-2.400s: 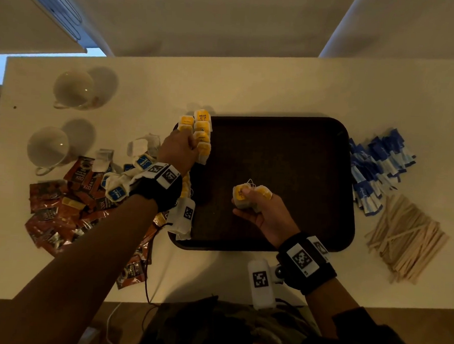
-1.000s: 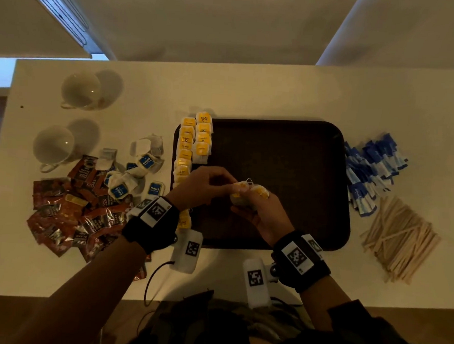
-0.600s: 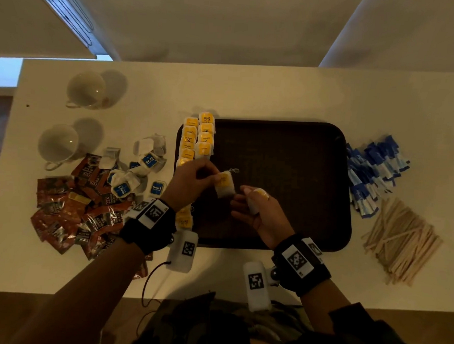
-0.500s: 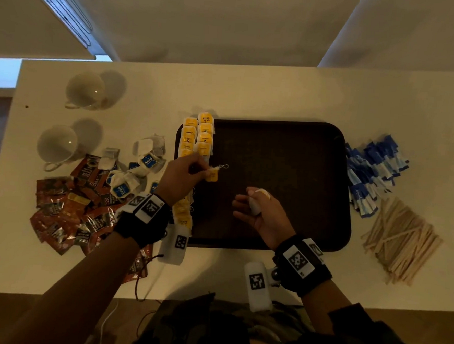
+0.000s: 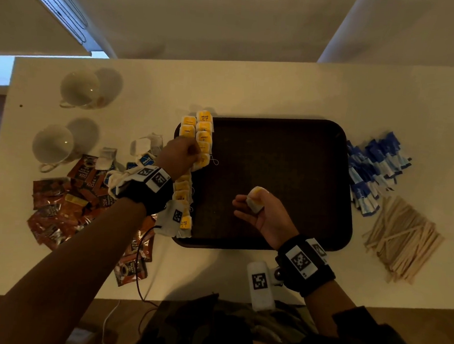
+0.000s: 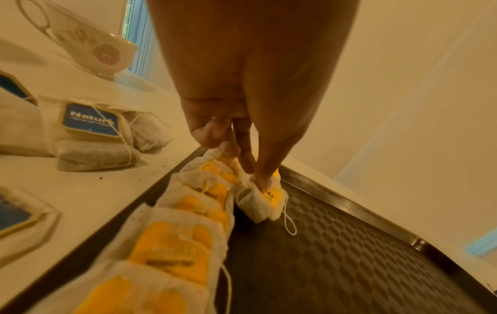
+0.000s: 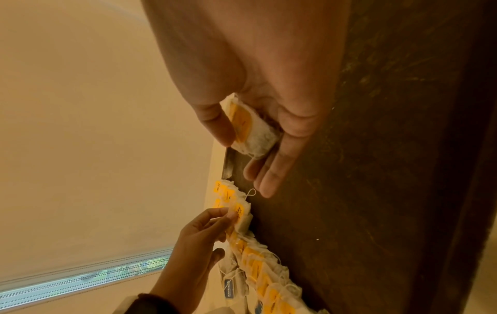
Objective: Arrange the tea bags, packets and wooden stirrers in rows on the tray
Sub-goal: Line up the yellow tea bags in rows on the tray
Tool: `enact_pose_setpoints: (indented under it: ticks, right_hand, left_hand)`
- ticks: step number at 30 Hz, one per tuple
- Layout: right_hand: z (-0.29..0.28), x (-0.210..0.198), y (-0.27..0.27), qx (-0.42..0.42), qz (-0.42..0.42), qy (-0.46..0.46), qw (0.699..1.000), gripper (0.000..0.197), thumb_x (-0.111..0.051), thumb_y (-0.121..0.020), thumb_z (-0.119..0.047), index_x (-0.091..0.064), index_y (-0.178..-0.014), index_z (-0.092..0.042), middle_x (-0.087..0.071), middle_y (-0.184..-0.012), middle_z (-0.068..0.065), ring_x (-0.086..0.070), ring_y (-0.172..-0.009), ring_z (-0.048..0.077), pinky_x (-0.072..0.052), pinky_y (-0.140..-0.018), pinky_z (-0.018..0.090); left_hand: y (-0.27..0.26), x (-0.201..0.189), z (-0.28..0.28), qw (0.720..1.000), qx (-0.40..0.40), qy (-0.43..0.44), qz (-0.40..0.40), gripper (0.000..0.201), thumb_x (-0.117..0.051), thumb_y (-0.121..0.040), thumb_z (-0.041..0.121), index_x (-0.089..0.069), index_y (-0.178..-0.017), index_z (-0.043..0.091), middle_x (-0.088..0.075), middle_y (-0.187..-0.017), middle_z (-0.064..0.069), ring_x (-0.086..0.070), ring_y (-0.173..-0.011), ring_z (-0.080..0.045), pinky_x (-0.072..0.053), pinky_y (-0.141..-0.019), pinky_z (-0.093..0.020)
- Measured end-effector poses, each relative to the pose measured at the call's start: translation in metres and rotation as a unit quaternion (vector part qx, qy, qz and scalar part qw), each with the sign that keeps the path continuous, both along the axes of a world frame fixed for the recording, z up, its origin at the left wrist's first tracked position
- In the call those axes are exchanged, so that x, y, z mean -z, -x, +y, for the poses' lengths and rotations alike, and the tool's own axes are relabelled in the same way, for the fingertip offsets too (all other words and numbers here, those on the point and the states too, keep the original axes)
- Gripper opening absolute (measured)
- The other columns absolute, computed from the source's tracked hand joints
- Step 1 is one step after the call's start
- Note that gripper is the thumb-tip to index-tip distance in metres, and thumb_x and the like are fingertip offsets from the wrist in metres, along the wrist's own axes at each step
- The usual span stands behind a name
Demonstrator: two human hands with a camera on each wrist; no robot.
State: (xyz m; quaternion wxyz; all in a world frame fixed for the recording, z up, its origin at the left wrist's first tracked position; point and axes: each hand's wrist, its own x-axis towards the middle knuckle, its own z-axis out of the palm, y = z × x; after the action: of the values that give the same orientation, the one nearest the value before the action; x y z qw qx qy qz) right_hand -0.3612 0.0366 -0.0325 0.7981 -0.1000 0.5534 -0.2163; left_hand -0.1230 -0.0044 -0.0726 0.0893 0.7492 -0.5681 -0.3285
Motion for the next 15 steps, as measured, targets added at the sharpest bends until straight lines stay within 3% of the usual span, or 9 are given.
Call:
enact_pose_setpoints:
  ticks: [7, 12, 15]
  right_hand:
    - [-0.001, 0.002, -0.002, -0.015, 0.005, 0.007, 1.000, 0.011, -0.046, -0.096, -0.013, -0.053, -0.102, -0.017, -0.061, -0.105, 0.011, -0.062, -0.097, 0.021, -0.053, -0.083, 0.035]
    - [-0.003, 0.003, -0.001, -0.023, 0.012, 0.005, 1.000, 0.012, -0.044, -0.097, -0.016, -0.054, -0.102, -0.017, -0.062, -0.106, 0.010, -0.062, -0.098, 0.020, -0.053, -0.085, 0.036]
    - [-0.003, 0.003, -0.001, -0.030, 0.016, 0.002, 0.999, 0.011, -0.045, -0.096, -0.015, -0.054, -0.101, -0.018, -0.062, -0.108, 0.010, -0.061, -0.100, 0.021, -0.053, -0.085, 0.037]
  left_hand:
    - [-0.001, 0.001, -0.003, 1.000, -0.006, 0.008, -0.008, 0.010, -0.061, -0.086, 0.016, -0.061, -0.095, 0.010, -0.062, -0.102, -0.011, -0.057, -0.093, -0.025, -0.041, -0.074, -0.030]
    - [-0.001, -0.006, 0.005, 1.000, 0.028, -0.007, 0.006, 0.014, -0.064, -0.086, 0.022, -0.061, -0.096, 0.013, -0.062, -0.094, 0.000, -0.054, -0.084, -0.014, -0.037, -0.071, -0.027]
    - [-0.002, -0.010, 0.010, 0.994, 0.062, -0.060, 0.071, 0.009, -0.064, -0.087, 0.020, -0.060, -0.094, 0.015, -0.060, -0.089, 0.005, -0.057, -0.083, -0.011, -0.043, -0.073, -0.028]
